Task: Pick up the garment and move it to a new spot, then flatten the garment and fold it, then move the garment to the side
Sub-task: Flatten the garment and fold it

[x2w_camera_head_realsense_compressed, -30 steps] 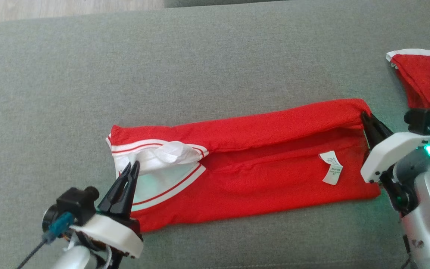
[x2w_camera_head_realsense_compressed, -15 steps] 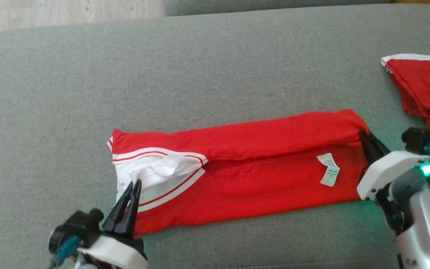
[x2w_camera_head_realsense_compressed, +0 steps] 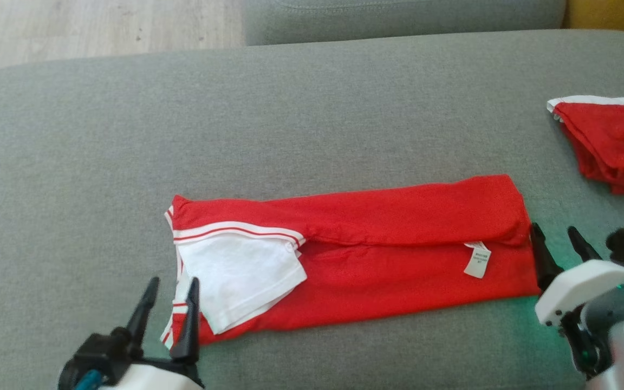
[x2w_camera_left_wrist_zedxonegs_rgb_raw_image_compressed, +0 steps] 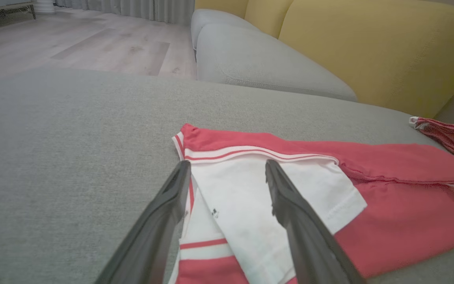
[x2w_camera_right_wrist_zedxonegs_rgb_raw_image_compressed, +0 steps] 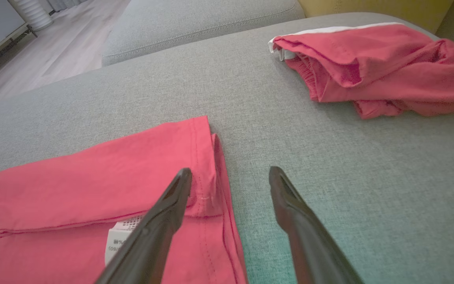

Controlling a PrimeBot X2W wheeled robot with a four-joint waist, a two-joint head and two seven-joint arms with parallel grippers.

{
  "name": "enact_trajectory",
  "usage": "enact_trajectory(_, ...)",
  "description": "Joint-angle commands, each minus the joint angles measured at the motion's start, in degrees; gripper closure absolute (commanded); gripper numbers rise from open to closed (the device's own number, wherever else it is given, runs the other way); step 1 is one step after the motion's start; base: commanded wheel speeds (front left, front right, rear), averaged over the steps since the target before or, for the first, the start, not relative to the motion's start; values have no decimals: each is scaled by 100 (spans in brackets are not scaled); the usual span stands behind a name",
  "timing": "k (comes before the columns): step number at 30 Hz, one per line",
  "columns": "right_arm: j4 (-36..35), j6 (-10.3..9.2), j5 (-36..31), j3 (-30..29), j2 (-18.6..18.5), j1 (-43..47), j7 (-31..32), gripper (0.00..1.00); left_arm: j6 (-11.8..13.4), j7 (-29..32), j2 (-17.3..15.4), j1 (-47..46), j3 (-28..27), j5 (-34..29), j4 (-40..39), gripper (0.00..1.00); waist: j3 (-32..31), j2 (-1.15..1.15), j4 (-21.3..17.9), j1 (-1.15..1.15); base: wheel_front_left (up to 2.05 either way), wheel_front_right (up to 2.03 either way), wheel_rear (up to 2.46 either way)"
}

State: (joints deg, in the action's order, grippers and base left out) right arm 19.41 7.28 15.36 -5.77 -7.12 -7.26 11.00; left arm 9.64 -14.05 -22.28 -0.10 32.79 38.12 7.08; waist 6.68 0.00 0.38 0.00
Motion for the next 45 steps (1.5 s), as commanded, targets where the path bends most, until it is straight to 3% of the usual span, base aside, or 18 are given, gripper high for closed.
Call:
enact_trajectory(1, -263, 21, -81, 19, 0, -7, -54, 0, 101, -82, -99, -54, -366, -130, -255, 0, -39, 0, 45, 0, 0, 0, 0)
enact_trajectory(10, -305, 21, -298, -77, 79, -258, 119, 0, 452, -94, -37, 40, -962, -487, -610, 0, -91, 0, 213, 0, 0, 0, 0)
enact_trajectory(26, 1366, 21, -672, -215, 20, -762, 310, 0, 582, -41, -34, 17, -786, -705, -654, 0, 31, 0, 635, 0, 0, 0, 0)
enact_trajectory(28, 1483, 21, -603, -168, 53, -776, 356, 61, 603, -34, -38, 25, -779, -712, -675, 0, 21, 0, 638, 0, 0, 0, 0)
enact_trajectory(31, 1600, 21, -535, -82, 73, -813, 394, 100, 630, -19, -35, 28, -754, -728, -708, 0, -1, 0, 591, 0, 0, 0, 0)
enact_trajectory(39, 1541, 21, -481, -152, -134, -1024, 309, 100, 683, 24, -34, 36, -726, -726, -759, 0, -132, 0, 248, 0, 0, 0, 0)
enact_trajectory(45, 941, 21, -303, -396, -490, -796, 461, 100, 715, 10, -17, 118, -744, -689, -754, 0, -233, 0, -71, 0, 0, 0, 0)
